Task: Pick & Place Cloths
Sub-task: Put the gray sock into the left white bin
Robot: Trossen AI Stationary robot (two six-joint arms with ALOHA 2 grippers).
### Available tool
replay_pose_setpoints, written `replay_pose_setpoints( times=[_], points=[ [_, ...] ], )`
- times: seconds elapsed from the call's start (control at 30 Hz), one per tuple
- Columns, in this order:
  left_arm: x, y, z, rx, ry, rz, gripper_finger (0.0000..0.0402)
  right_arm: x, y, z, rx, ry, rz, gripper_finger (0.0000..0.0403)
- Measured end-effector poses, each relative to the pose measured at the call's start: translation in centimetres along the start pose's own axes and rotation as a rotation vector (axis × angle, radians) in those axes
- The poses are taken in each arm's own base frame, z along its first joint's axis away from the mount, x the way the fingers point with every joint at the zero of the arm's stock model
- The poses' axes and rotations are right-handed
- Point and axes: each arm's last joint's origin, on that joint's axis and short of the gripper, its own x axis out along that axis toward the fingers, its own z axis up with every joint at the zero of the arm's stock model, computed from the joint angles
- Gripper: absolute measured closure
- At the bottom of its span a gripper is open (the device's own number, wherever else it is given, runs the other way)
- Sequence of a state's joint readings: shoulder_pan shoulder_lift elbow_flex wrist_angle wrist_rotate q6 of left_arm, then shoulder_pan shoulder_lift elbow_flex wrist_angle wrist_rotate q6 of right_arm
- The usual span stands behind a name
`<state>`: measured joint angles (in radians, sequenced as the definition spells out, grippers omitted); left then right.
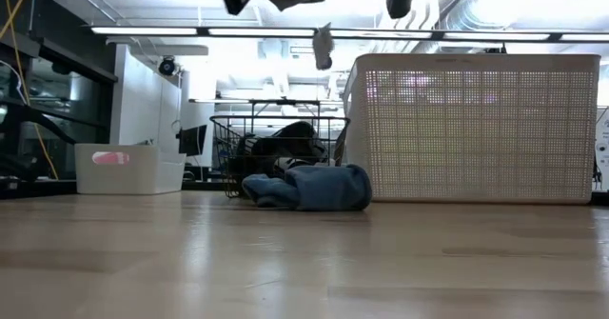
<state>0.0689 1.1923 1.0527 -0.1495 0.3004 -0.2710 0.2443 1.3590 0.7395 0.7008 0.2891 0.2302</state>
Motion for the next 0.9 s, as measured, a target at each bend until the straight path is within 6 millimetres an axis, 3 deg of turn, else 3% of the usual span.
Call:
replay_pose_setpoints(
  times=[0.37,0.7,0.9],
  points=[
    [3.1,0.1,-0.4,0.035,-0.029,-0.045,0.0216,0.0,0.0,0.2,-0.021,-0.008,0.038,0.0397],
    [3.4,-0.2,0.3,0.058,-0.105,-0.129,0.0097,0.0,0.0,0.1,-0.074,-0.003,0.052,0.0398],
    [3.4,-0.3,0.5,0.063,-0.117,-0.155,0.007,0.2,-0.7,0.4,-0.068,-0.014,0.027,0.0398]
  ],
)
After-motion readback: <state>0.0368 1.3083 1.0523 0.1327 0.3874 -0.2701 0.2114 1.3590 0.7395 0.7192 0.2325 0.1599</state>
